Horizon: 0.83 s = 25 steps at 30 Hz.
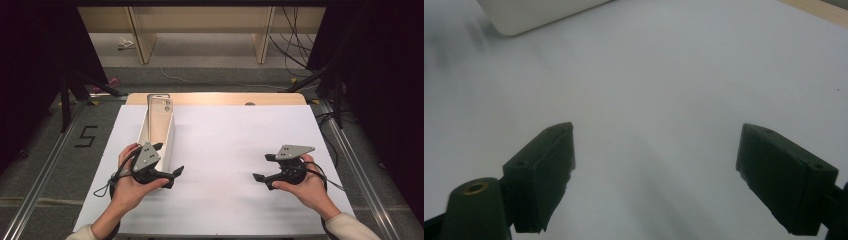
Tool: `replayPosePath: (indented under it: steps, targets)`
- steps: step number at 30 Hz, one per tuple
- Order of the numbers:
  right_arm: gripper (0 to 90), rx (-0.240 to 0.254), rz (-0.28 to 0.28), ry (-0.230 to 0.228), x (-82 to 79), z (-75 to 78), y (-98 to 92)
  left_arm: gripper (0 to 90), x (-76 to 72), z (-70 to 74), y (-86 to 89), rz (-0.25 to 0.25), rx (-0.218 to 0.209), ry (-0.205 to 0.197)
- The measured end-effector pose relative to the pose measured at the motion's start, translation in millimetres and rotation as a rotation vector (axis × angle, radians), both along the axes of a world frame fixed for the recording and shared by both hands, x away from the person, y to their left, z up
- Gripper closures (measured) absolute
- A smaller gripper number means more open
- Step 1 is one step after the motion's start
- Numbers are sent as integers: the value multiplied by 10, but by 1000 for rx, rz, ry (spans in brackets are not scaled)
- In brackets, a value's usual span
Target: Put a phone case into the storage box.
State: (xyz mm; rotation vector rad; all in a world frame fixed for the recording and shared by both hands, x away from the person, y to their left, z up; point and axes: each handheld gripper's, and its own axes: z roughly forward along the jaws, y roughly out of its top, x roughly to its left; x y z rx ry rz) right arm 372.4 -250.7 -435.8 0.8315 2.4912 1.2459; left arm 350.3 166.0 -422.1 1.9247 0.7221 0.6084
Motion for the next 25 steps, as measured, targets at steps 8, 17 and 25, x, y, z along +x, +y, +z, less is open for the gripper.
replayPosePath:
  steps: [8,17,25]
  targets:
    - [168,1,0,1,2,2,1,12,-52,-57,13,4,17,-2]
    - [168,4,1,-1,4,4,3,13,-72,-99,-37,0,18,4]
    - [168,7,-2,-3,5,3,-1,15,-77,-120,-32,11,19,6]
